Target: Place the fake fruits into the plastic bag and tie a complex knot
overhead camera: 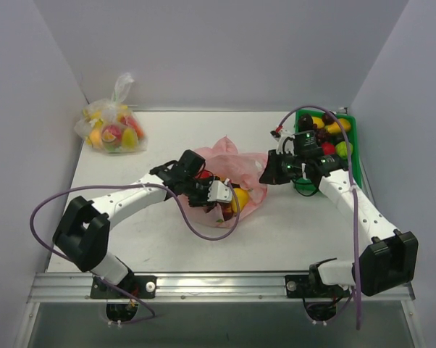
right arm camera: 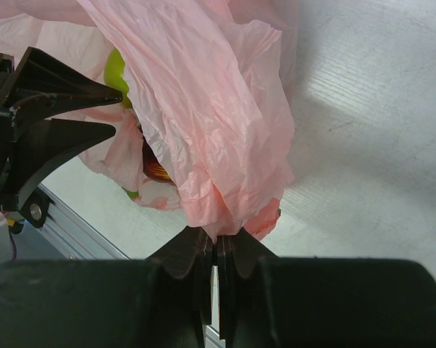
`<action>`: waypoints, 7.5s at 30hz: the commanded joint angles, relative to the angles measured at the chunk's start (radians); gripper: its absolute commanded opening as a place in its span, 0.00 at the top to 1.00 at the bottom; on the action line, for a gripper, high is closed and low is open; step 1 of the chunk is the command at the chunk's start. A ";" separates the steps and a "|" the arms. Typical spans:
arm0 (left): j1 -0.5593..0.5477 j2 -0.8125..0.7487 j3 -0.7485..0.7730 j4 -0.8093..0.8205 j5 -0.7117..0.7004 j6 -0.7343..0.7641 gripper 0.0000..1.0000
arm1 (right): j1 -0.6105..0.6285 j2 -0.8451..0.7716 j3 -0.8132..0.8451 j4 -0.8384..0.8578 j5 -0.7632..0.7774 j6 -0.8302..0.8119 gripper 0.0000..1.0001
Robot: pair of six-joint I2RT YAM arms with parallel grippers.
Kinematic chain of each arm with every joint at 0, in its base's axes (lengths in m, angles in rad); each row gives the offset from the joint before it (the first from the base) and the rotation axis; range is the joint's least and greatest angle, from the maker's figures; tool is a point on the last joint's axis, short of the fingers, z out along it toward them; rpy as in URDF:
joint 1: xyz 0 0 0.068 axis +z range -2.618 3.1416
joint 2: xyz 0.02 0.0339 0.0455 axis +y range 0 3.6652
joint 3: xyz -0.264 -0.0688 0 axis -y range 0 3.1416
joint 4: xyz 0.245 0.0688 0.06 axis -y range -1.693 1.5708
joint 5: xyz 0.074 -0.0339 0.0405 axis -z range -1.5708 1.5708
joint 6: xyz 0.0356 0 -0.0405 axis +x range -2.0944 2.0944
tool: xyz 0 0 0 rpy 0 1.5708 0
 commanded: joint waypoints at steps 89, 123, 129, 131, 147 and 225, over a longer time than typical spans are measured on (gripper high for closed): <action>0.688 -0.446 0.120 -0.183 0.398 -1.557 0.06 | -0.299 -0.057 0.279 -0.296 -0.005 0.026 0.55; 0.843 -0.448 0.159 0.036 0.498 -1.609 1.00 | -0.377 -0.099 0.373 -0.321 -0.025 -0.035 1.00; 0.886 -0.426 0.284 -0.069 0.469 -1.253 1.00 | -0.488 -0.070 0.451 -0.356 -0.097 -0.085 1.00; 0.886 -0.449 0.231 -0.085 0.397 -1.153 1.00 | -0.488 -0.083 0.373 -0.355 -0.100 -0.116 1.00; 0.842 -0.635 -0.013 -0.295 0.392 -0.682 1.00 | -0.378 -0.191 0.078 -0.279 0.060 -0.333 0.60; 0.915 -0.290 -0.022 -0.168 0.240 -0.550 1.00 | -0.196 -0.157 -0.108 -0.149 0.239 -0.759 1.00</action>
